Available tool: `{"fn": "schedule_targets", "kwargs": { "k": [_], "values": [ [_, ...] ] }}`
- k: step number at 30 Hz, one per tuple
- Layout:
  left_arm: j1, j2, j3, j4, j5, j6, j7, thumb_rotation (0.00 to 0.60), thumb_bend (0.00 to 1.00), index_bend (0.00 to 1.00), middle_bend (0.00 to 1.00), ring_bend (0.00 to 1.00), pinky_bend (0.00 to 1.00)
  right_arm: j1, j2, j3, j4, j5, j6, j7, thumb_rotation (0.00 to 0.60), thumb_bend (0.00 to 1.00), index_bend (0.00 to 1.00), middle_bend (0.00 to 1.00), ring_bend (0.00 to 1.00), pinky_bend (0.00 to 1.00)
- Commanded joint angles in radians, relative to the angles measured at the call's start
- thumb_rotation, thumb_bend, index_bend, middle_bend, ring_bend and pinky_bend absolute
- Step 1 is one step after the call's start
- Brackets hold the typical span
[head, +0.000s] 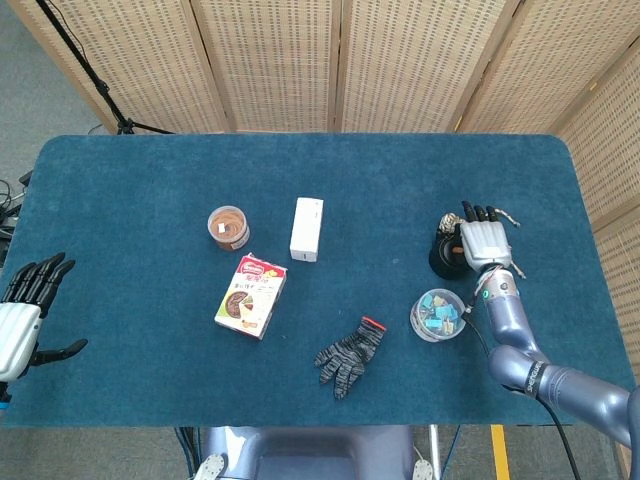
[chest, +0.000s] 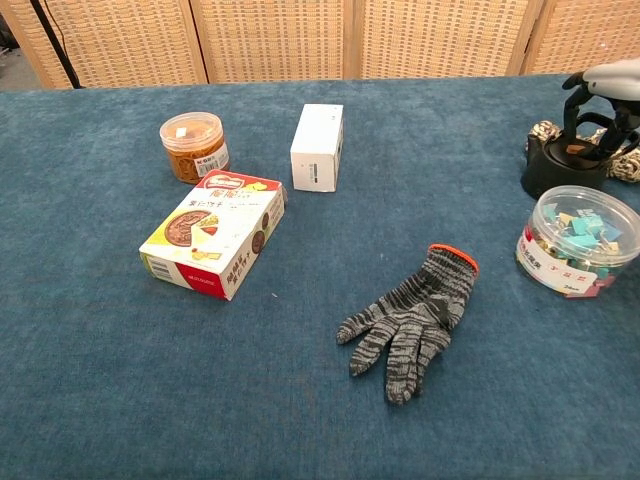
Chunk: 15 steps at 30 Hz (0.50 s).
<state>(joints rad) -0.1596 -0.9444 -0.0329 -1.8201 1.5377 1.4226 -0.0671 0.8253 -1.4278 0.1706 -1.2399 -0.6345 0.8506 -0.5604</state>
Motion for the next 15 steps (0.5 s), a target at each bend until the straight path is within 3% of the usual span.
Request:
{"fn": "schedule_targets", "kwargs": {
  "k": [1,15],
  "values": [
    [0.000,0.000,0.000,0.000,-0.001,0.000,0.000,0.600,0.04,0.00,0.00,0.00,0.00,0.002,-0.005,0.000,0.009,0.003,-0.003,-0.002,0.600,0.40,0.45,0.00,0.00,0.00],
    [0.000,0.000,0.000,0.001,-0.001,0.000,0.001,0.600,0.04,0.00,0.00,0.00,0.00,0.002,-0.017,-0.001,0.030,0.002,-0.014,0.006,0.600,0.40,0.50,0.00,0.00,0.00]
  ]
}}
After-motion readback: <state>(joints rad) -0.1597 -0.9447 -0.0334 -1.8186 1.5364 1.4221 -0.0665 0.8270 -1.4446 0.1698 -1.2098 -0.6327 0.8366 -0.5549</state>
